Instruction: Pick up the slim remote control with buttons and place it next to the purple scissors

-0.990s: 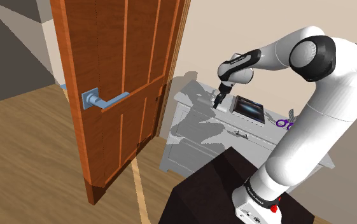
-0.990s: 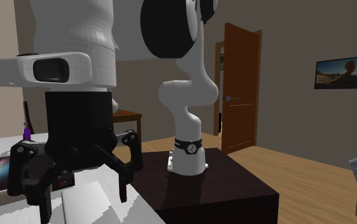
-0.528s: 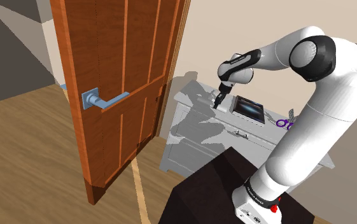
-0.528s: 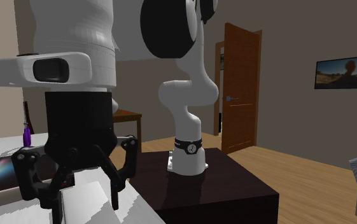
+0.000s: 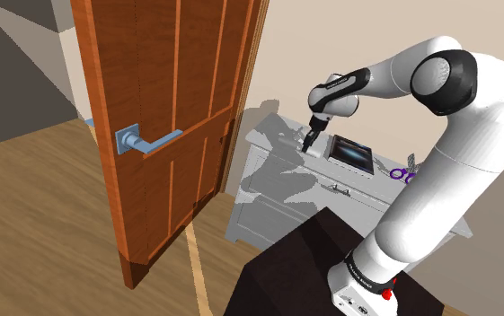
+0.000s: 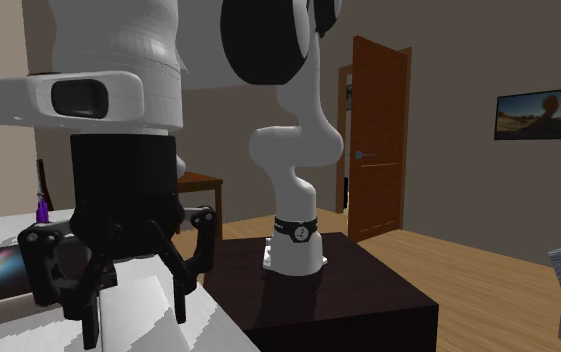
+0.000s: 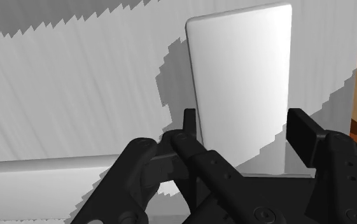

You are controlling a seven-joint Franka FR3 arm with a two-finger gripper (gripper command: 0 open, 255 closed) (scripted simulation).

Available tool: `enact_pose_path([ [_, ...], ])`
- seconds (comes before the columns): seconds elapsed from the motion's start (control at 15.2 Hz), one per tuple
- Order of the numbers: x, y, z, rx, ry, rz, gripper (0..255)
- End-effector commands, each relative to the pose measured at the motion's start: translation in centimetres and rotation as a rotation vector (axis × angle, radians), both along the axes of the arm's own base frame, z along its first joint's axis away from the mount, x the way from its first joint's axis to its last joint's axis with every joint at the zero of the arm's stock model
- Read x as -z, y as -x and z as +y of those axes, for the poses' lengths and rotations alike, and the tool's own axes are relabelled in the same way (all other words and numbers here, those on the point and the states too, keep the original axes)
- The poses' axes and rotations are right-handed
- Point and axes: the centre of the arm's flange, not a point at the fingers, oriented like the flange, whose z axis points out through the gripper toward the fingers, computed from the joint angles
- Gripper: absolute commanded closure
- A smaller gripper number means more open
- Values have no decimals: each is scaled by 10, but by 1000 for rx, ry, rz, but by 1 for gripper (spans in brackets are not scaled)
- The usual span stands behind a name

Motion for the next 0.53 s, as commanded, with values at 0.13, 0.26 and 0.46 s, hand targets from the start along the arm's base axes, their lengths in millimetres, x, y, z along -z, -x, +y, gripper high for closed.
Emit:
enact_pose_path([
  [0.13,-19,0,0,0,0,0,255],
  [0.26,-30,0,0,0,0,0,255],
  [0.46,-46,0,0,0,0,0,255],
])
